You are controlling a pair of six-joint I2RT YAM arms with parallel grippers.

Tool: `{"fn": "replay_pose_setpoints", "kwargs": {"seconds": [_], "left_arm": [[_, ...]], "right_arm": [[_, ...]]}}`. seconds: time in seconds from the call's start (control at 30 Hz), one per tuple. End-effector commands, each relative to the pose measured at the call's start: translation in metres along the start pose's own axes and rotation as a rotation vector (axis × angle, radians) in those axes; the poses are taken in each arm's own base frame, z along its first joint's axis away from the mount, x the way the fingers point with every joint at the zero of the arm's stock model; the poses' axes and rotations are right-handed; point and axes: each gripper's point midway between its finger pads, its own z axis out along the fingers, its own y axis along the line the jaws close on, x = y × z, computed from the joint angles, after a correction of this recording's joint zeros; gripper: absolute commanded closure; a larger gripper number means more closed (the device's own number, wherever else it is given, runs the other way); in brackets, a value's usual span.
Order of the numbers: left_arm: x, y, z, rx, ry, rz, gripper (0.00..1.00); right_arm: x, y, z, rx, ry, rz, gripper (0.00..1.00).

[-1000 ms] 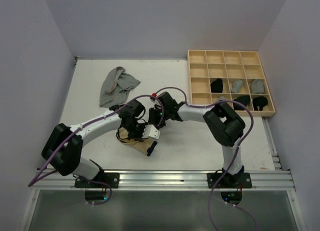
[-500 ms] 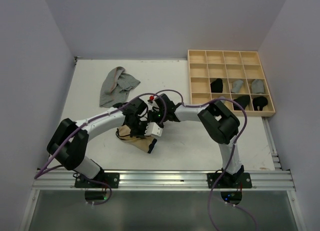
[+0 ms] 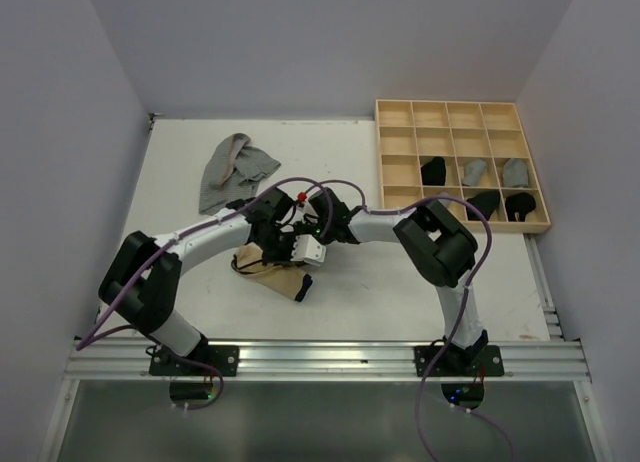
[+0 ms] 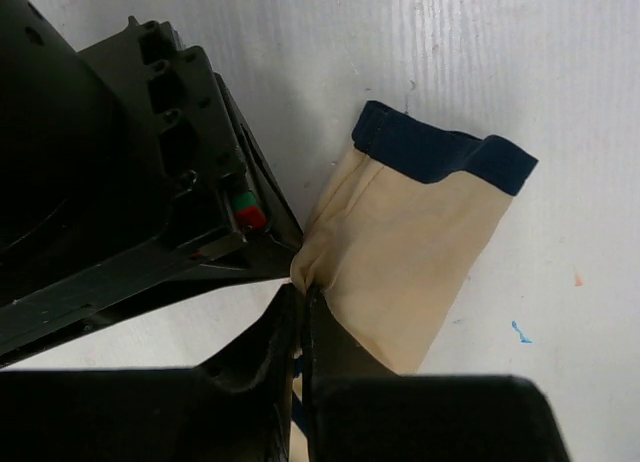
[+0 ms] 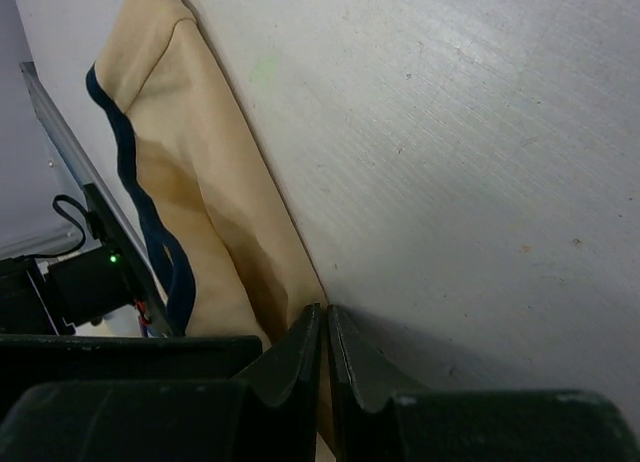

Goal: Roll the underwear
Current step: Fold the underwear

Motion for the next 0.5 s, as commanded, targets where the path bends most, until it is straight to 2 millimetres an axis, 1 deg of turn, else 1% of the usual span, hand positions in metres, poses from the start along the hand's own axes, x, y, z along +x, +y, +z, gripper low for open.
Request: {"fn": "replay_pose_setpoints", "kwargs": {"seconds": [0.0, 0.07, 0.13, 0.17, 0.2, 0.33, 0.43, 0.47], "left_arm": [[-0.006, 0.02, -0.001, -0.05, -0.029, -0.012, 0.95], [-0.004, 0.019, 0.003, -0.037, -0.025, -0.015, 0.95], [0.003, 0.013, 0.012, -0.006, -0.014, -0.027, 0.94], [0.005, 0.014, 0.014, -0.009, -0.013, -0.024, 0.94], [0.009, 0.009, 0.019, 0.003, -0.005, -0.029, 0.94], [0.015, 0.006, 0.028, 0.012, -0.003, -0.039, 0.89], [0.017, 0.004, 0.032, 0.016, -0.005, -0.048, 0.8], [0.018, 0.003, 0.033, 0.018, -0.004, -0.056, 0.79]], "right_arm": [[0.013, -0.027, 0.011, 0.076, 0.035, 0.008, 0.88], [0.014, -0.027, 0.011, 0.077, 0.036, 0.011, 0.88], [0.013, -0.028, 0.011, 0.078, 0.034, 0.012, 0.88], [0.012, -0.027, 0.011, 0.077, 0.032, 0.01, 0.88], [0.011, -0.027, 0.011, 0.081, 0.03, 0.006, 0.88], [0.007, -0.027, 0.005, 0.104, 0.021, 0.003, 0.87], [-0.007, -0.021, -0.012, 0.101, -0.028, 0.015, 0.86], [-0.013, -0.019, -0.026, 0.096, -0.061, 0.025, 0.86]]}}
